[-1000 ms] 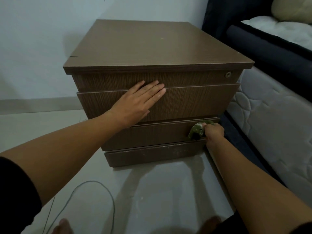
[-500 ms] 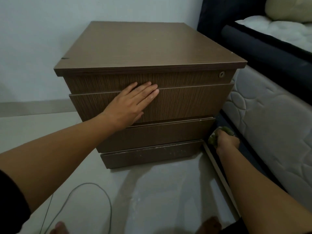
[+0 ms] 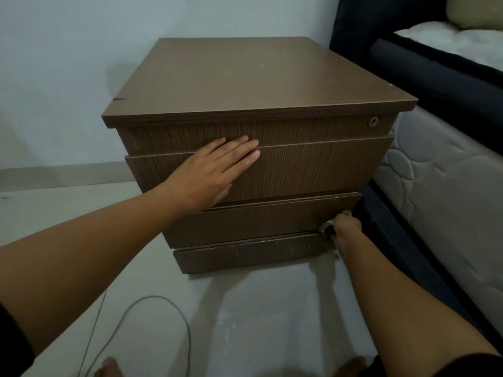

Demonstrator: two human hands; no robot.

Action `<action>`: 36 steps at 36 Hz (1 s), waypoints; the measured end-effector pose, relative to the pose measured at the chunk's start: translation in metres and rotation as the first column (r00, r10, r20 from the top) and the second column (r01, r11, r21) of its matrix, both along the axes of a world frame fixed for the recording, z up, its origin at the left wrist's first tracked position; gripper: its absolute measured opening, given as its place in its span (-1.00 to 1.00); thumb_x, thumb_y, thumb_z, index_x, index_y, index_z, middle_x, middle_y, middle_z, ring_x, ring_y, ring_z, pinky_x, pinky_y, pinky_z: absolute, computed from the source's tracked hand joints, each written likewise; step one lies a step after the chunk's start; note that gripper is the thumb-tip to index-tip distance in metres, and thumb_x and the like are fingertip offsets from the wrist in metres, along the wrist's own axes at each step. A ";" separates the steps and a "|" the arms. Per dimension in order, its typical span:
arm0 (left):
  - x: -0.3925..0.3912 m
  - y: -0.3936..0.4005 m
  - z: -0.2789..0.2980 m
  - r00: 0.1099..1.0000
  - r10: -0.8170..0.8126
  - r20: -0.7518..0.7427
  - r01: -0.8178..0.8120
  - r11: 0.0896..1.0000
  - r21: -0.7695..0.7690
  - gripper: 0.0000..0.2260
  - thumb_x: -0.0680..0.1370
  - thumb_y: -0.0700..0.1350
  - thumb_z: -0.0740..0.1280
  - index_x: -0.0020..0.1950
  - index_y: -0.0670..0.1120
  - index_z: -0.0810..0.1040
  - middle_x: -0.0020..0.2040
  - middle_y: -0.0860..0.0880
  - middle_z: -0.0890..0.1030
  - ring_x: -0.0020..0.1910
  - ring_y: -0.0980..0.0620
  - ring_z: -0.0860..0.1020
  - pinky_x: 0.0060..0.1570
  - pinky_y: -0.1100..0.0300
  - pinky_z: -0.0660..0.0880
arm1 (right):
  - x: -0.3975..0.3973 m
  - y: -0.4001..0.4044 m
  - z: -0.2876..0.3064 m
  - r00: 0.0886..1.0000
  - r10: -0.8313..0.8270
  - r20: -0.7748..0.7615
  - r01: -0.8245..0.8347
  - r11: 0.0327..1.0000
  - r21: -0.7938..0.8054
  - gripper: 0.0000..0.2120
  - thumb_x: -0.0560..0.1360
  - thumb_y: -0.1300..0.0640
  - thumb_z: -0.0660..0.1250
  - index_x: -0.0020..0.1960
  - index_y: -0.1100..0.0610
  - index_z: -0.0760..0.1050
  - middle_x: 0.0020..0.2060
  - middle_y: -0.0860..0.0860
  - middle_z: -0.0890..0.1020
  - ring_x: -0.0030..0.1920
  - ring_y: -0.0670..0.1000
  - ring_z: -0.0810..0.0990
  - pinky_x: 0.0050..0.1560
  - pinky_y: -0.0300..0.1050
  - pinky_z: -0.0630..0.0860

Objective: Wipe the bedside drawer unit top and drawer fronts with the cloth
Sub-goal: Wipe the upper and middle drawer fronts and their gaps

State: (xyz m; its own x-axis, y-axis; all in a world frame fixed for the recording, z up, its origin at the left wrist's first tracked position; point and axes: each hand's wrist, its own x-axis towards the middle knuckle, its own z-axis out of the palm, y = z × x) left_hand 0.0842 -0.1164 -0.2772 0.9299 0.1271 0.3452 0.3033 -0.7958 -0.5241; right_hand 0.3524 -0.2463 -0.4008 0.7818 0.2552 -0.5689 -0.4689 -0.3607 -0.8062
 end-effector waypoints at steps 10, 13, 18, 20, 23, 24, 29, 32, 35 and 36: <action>-0.005 0.004 -0.002 1.000 -0.003 0.004 0.003 1.000 -0.003 -0.31 0.45 -0.12 0.37 0.51 -0.17 0.15 0.51 -0.19 0.22 0.48 -0.14 0.23 0.41 -0.02 0.17 | -0.032 0.028 0.014 0.994 0.105 -0.019 -0.105 0.994 0.014 -0.59 0.60 0.31 -0.01 0.43 0.17 0.23 0.30 0.19 0.39 0.24 0.20 0.44 0.18 0.07 0.50; -0.006 0.005 -0.001 1.000 -0.018 0.012 0.018 1.000 -0.001 -0.32 0.45 -0.14 0.37 0.51 -0.18 0.16 0.51 -0.19 0.22 0.48 -0.14 0.23 0.41 -0.02 0.17 | -0.048 0.032 0.015 0.992 0.118 -0.053 -0.118 0.993 0.006 -0.61 0.60 0.29 0.02 0.42 0.20 0.25 0.29 0.18 0.39 0.23 0.20 0.44 0.16 0.05 0.50; -0.016 0.007 -0.004 1.000 -0.012 0.016 0.012 1.000 -0.002 -0.33 0.45 -0.15 0.34 0.51 -0.18 0.15 0.51 -0.20 0.21 0.48 -0.15 0.21 0.40 -0.05 0.20 | -0.075 0.039 0.012 0.986 0.139 -0.090 -0.137 0.990 0.027 -0.62 0.59 0.28 0.02 0.39 0.19 0.27 0.29 0.19 0.40 0.23 0.20 0.45 0.21 0.11 0.49; -0.021 0.008 -0.005 1.000 -0.008 0.020 0.008 1.000 -0.002 -0.33 0.45 -0.15 0.34 0.51 -0.17 0.14 0.51 -0.21 0.19 0.49 -0.16 0.20 0.40 -0.06 0.19 | -0.089 0.043 0.011 0.985 0.141 -0.098 -0.136 0.989 0.054 -0.62 0.59 0.30 0.00 0.40 0.19 0.27 0.28 0.20 0.40 0.23 0.20 0.46 0.22 0.11 0.49; -0.028 0.009 -0.006 1.000 -0.007 0.029 0.008 1.000 -0.002 -0.33 0.45 -0.16 0.35 0.51 -0.17 0.14 0.51 -0.21 0.19 0.49 -0.16 0.20 0.40 -0.07 0.18 | -0.114 0.048 0.009 0.981 0.138 -0.133 -0.128 0.988 0.082 -0.59 0.59 0.33 -0.02 0.41 0.19 0.26 0.28 0.22 0.40 0.24 0.20 0.46 0.21 0.10 0.50; -0.031 0.010 -0.007 1.000 -0.004 0.031 0.004 1.000 -0.002 -0.32 0.45 -0.16 0.34 0.51 -0.17 0.14 0.51 -0.21 0.19 0.49 -0.16 0.20 0.40 -0.07 0.17 | -0.124 0.050 0.008 0.979 0.140 -0.151 -0.126 0.987 0.096 -0.59 0.59 0.34 -0.02 0.42 0.20 0.26 0.28 0.22 0.40 0.24 0.21 0.46 0.21 0.09 0.49; -0.047 0.014 -0.011 0.999 0.029 0.038 -0.029 1.000 0.006 -0.29 0.44 -0.16 0.37 0.52 -0.15 0.11 0.52 -0.19 0.16 0.50 -0.15 0.17 0.42 -0.07 0.14 | -0.173 0.064 0.006 0.956 0.172 -0.237 -0.141 0.979 0.146 -0.64 0.60 0.31 -0.01 0.37 0.22 0.28 0.23 0.22 0.44 0.19 0.19 0.48 0.17 0.07 0.49; -0.058 0.017 -0.013 0.998 0.043 0.046 -0.044 0.999 0.004 -0.28 0.44 -0.16 0.37 0.52 -0.14 0.09 0.53 -0.19 0.15 0.50 -0.15 0.15 0.43 -0.08 0.10 | -0.199 0.073 0.004 0.947 0.192 -0.257 -0.154 0.975 0.162 -0.63 0.60 0.30 -0.01 0.38 0.20 0.28 0.06 0.18 0.42 0.00 0.14 0.46 0.11 0.02 0.51; -0.070 0.019 -0.015 0.997 0.052 0.064 -0.052 0.999 0.006 -0.28 0.43 -0.18 0.38 0.52 -0.15 0.10 0.52 -0.20 0.16 0.50 -0.16 0.15 0.43 -0.09 0.08 | -0.222 0.080 0.005 0.935 0.216 -0.281 -0.167 0.967 0.191 -0.62 0.60 0.32 -0.02 0.40 0.19 0.26 0.04 0.16 0.40 -0.03 0.12 0.43 0.12 0.00 0.50; -0.074 0.019 -0.016 0.996 0.055 0.072 -0.056 0.998 0.010 -0.28 0.43 -0.19 0.38 0.52 -0.16 0.12 0.52 -0.20 0.17 0.50 -0.16 0.16 0.43 -0.09 0.07 | -0.230 0.082 0.006 0.931 0.222 -0.289 -0.170 0.966 0.196 -0.61 0.60 0.32 -0.02 0.40 0.19 0.25 0.05 0.16 0.40 -0.02 0.12 0.43 0.14 0.00 0.49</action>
State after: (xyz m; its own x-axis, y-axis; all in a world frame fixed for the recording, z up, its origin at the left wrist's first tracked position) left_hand 0.0104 -0.0972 -0.2930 0.8942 0.1736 0.4125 0.3843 -0.7703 -0.5088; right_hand 0.1224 -0.1646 -0.3951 0.5015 0.4959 -0.7089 -0.6353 -0.3452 -0.6908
